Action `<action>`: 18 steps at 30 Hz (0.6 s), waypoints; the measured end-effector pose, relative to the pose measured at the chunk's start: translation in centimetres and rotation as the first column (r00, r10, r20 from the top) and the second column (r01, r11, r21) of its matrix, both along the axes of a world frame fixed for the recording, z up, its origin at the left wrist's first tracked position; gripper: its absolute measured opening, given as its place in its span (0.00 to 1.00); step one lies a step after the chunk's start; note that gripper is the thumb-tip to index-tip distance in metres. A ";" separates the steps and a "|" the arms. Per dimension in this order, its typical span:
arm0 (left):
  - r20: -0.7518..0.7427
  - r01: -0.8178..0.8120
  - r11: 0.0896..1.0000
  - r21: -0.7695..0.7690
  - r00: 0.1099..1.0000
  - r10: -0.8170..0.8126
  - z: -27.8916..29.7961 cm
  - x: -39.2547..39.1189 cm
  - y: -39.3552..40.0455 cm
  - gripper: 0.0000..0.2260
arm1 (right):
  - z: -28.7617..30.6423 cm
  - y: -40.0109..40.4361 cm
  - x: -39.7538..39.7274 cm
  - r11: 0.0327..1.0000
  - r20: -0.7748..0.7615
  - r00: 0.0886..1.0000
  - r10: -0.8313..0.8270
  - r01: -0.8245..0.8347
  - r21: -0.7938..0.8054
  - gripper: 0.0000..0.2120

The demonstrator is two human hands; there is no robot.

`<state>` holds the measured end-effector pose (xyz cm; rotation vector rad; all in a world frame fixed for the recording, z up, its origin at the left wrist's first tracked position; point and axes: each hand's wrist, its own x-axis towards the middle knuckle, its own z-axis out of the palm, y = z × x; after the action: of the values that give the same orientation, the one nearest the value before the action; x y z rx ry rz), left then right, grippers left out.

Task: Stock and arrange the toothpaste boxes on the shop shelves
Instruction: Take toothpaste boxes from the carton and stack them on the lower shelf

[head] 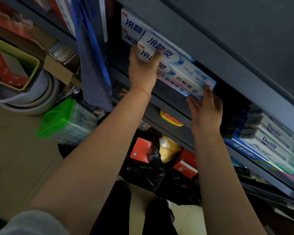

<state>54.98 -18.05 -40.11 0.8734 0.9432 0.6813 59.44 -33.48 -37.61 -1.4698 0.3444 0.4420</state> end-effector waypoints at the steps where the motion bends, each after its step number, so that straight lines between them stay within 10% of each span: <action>1: 0.017 0.024 1.000 -0.015 1.000 -0.024 0.1 0.0 0.4 0.23 | -0.1 0.2 0.0 1.000 -0.003 1.000 -0.001 0.001 0.009 0.15; 18: 0.027 0.158 0.987 -0.029 0.987 -0.158 -1.1 -3.1 -0.9 0.32 | -1.1 4.3 -1.6 0.987 0.084 0.984 0.159 -0.161 0.015 0.19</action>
<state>51.87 -18.96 -41.17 0.9002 0.8499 0.5390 57.87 -29.14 -38.69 -1.4952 0.1557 0.5109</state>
